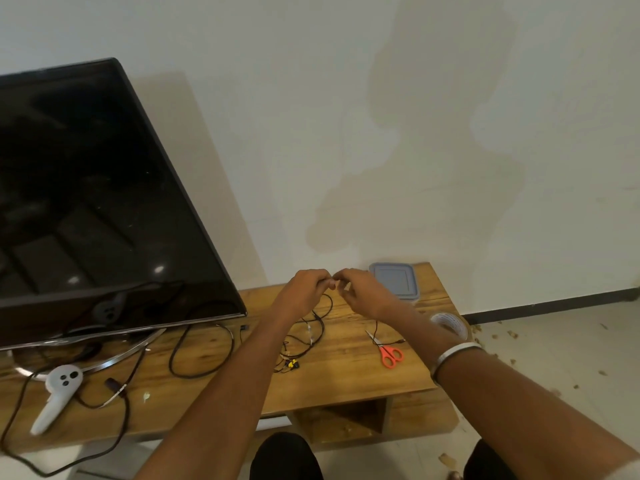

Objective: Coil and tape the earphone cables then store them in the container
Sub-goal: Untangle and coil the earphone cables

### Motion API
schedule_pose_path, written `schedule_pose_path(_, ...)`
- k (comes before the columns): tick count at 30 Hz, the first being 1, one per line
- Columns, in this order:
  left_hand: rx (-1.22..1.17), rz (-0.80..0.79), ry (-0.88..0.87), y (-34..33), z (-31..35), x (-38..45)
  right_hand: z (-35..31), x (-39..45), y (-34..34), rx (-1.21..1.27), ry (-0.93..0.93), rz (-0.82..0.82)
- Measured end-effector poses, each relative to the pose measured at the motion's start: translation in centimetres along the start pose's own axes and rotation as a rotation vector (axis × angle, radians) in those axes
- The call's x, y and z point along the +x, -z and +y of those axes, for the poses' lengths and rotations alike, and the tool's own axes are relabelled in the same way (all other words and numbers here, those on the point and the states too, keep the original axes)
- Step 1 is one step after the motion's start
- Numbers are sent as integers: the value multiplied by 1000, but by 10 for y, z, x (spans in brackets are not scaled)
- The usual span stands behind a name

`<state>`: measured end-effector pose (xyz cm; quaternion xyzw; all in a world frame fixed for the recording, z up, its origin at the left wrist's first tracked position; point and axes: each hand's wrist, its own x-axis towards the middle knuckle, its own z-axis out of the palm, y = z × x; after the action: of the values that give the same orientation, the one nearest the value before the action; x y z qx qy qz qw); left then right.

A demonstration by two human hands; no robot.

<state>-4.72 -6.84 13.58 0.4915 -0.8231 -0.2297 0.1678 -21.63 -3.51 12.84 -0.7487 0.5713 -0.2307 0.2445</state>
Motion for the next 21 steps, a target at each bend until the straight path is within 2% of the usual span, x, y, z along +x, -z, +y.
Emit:
schedule_pose_path(7, -12, -8, 16, 6, -5, -4, 3, 7, 4, -145, -68, 32)
schedule_pose_path(12, 0, -16, 13, 12, -8, -9, 20, 2, 16, -106, -148, 130)
schedule_pose_path(21, 10, -27, -14, 2, 9, -6, 5, -1, 6, -18, 12, 29)
